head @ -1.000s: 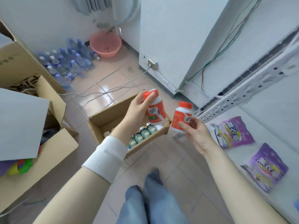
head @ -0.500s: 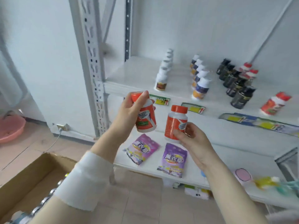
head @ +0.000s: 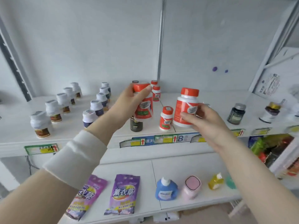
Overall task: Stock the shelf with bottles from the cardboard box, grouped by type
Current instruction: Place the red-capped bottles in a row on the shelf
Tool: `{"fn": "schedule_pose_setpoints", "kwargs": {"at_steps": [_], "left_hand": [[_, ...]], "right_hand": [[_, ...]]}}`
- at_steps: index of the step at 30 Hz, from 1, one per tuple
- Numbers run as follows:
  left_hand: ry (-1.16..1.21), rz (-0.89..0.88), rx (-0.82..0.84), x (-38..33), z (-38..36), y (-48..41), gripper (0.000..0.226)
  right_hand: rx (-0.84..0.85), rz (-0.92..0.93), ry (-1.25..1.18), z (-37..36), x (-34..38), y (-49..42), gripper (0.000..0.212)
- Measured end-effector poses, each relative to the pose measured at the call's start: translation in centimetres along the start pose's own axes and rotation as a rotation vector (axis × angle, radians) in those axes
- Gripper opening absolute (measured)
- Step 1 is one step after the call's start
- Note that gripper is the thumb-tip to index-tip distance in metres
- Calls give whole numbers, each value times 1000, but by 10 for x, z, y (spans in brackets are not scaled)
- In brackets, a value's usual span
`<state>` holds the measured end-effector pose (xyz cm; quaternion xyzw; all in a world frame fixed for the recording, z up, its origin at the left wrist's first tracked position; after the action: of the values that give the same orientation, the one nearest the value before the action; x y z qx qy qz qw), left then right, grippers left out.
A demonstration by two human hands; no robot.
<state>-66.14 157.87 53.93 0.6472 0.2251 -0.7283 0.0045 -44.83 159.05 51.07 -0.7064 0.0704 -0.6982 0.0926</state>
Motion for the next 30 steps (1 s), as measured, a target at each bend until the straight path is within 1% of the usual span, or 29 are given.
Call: {"fn": "schedule_pose_setpoints", "kwargs": {"at_steps": [2, 3, 6, 8, 10, 14, 17, 20, 24, 30], "left_hand": [[-66, -24, 16, 0, -20, -34, 43], [-87, -37, 25, 1, -29, -51, 45], [-191, -63, 39, 12, -48, -104, 46], [-242, -53, 68, 23, -57, -139, 40], [-279, -28, 104, 40, -65, -170, 38], [-500, -28, 196, 80, -76, -215, 43], [-608, -10, 264, 104, -79, -233, 41], [-726, 24, 343, 119, -81, -241, 46], [-794, 45, 418, 127, -86, -243, 40], [-832, 51, 451, 132, -94, -242, 48]], "right_hand": [[-17, 31, -7, 7, 6, -31, 40], [-25, 42, -6, 9, 8, -47, 41], [-42, 55, 14, 7, 4, -95, 46], [-40, 51, 45, 0, -5, -126, 48], [-14, 37, 89, -10, -21, -151, 47], [68, -18, 155, -28, -67, -186, 48], [125, -72, 183, -38, -100, -199, 49], [184, -80, 236, -48, -120, -206, 48], [223, -100, 277, -54, -139, -208, 52], [233, -55, 313, -58, -148, -206, 51]]}}
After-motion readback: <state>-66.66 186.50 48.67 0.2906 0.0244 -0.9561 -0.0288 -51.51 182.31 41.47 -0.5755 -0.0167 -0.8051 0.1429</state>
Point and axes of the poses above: each hand's wrist, its own y-axis away from the middle knuckle, its own z-axis out of the back of the hand, x = y × z, the point moved 3 cm from there along -y, towards the middle knuckle, and after that the axes turned 9 degrees about -x, right-handed, at the moved point
